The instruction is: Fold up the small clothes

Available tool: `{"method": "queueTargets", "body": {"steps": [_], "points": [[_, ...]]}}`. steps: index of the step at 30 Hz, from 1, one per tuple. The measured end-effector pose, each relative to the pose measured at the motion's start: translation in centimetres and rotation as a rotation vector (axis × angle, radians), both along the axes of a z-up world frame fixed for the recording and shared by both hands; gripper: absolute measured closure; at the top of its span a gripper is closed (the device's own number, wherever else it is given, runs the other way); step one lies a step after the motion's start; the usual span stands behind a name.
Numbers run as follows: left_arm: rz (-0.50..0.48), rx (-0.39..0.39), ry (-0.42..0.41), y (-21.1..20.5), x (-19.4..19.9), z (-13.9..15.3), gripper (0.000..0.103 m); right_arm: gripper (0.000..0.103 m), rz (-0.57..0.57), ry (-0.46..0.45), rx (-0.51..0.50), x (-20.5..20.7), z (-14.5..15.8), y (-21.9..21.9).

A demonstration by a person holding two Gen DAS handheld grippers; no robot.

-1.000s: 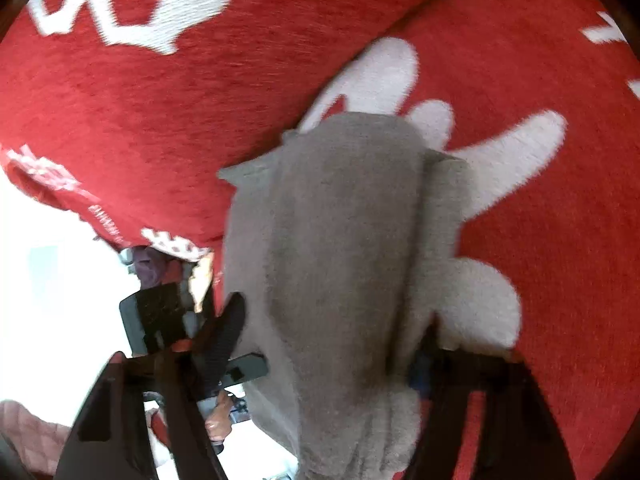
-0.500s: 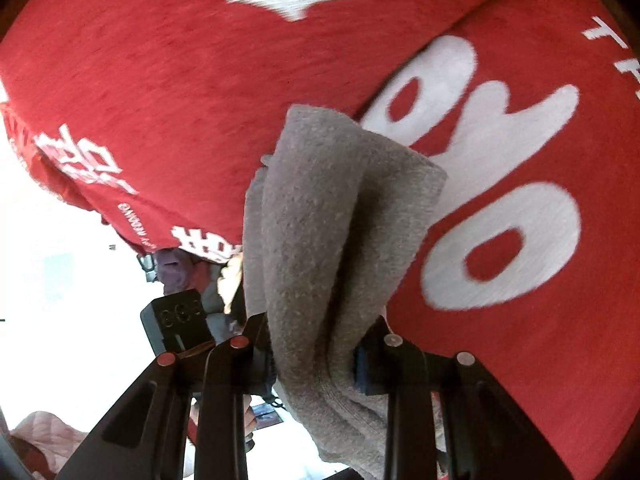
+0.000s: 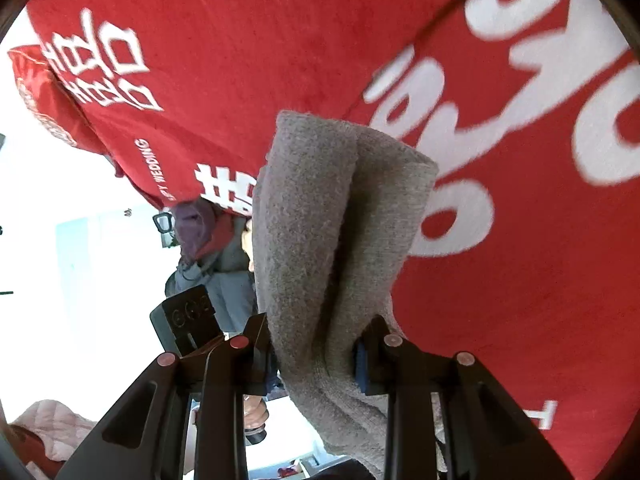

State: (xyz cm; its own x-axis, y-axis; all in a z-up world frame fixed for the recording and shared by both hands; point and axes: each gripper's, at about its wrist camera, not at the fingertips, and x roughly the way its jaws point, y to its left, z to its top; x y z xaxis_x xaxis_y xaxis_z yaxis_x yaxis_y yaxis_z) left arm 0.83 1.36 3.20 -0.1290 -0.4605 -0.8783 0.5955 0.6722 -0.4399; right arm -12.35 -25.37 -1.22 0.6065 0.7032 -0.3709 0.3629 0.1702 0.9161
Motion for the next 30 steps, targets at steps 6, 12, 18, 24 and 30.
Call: {"method": "queueTargets", "body": {"steps": [6, 12, 18, 24, 30], "points": [[0.076, 0.093, -0.007, 2.1, 1.6, -3.8, 0.052, 0.071, 0.052, 0.112, -0.050, 3.2, -4.3, 2.2], [0.077, 0.142, -0.083, 1.8, 1.2, -3.1, 0.040, 0.061, 0.048, 0.226, -0.178, 3.6, -4.9, 0.6], [0.123, 0.188, -0.219, 2.2, 1.5, -1.3, 0.001, 0.050, -0.012, 0.266, -0.304, 0.6, -1.9, -0.8], [0.178, 0.169, -0.220, 2.3, 2.5, -0.2, 0.001, 0.050, 0.042, 0.248, -0.254, -0.7, -1.2, 1.9], [0.222, 0.152, -0.197, 2.9, 3.0, 0.5, 0.001, 0.092, 0.158, 0.276, -0.346, 1.4, -1.8, 4.8]]}}
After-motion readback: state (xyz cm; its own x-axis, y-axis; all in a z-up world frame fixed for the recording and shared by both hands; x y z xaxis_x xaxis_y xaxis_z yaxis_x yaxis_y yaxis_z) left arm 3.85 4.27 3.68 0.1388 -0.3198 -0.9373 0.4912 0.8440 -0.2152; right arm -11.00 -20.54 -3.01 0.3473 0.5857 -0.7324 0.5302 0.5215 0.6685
